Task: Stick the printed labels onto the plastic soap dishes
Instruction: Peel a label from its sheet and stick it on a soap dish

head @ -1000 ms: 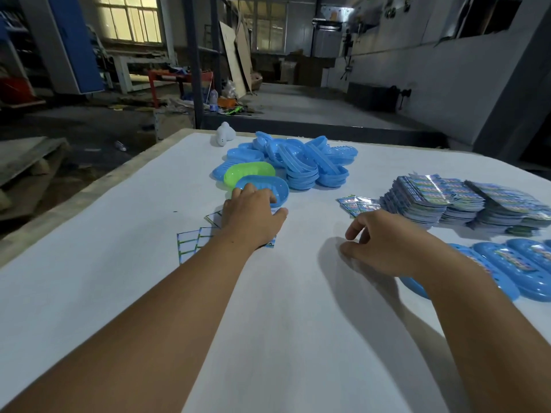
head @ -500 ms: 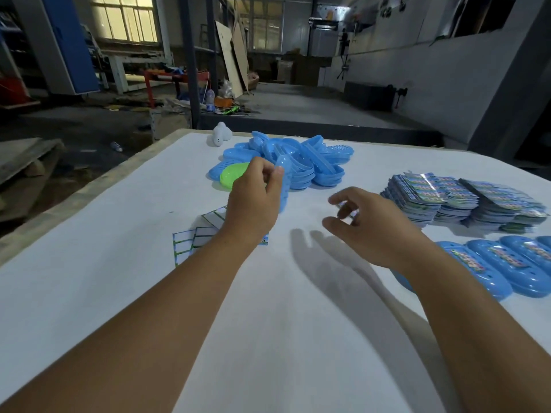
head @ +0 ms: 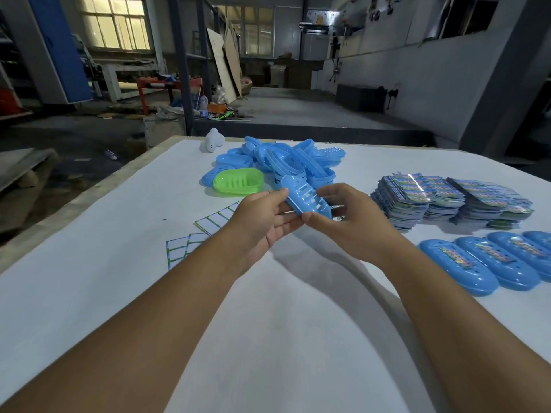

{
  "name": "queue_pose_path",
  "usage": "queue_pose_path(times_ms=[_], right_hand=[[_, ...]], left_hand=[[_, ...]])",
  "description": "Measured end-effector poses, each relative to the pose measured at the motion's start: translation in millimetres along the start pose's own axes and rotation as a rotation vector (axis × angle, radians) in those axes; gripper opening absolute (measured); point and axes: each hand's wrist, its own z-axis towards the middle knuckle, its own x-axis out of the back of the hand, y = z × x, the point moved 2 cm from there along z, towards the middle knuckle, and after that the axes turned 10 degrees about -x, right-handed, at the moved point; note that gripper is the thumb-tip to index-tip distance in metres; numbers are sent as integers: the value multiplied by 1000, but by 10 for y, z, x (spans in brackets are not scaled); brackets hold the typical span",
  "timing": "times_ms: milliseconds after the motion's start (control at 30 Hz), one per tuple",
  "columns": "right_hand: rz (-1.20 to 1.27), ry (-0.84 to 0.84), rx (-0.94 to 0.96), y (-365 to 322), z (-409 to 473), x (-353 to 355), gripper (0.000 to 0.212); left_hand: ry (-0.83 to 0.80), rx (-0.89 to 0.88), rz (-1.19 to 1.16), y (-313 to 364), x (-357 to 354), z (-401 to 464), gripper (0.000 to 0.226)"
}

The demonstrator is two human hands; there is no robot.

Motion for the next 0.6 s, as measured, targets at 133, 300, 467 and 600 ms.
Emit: queue_pose_path(times_ms=[133, 300, 467, 600], right_hand=[[-151, -10, -18, 37, 19, 26, 52], [-345, -144, -7, 52, -9, 53, 39], [-377, -213, -14, 70, -43, 31, 46], [-376, -220, -15, 76, -48, 20, 44]], left_hand=[[114, 25, 425, 72, 141, -2, 30], [267, -301, 1341, 268, 402, 0, 33], [187, -219, 1580, 248, 443, -53, 24], [113, -122, 1594, 191, 482, -53, 60]])
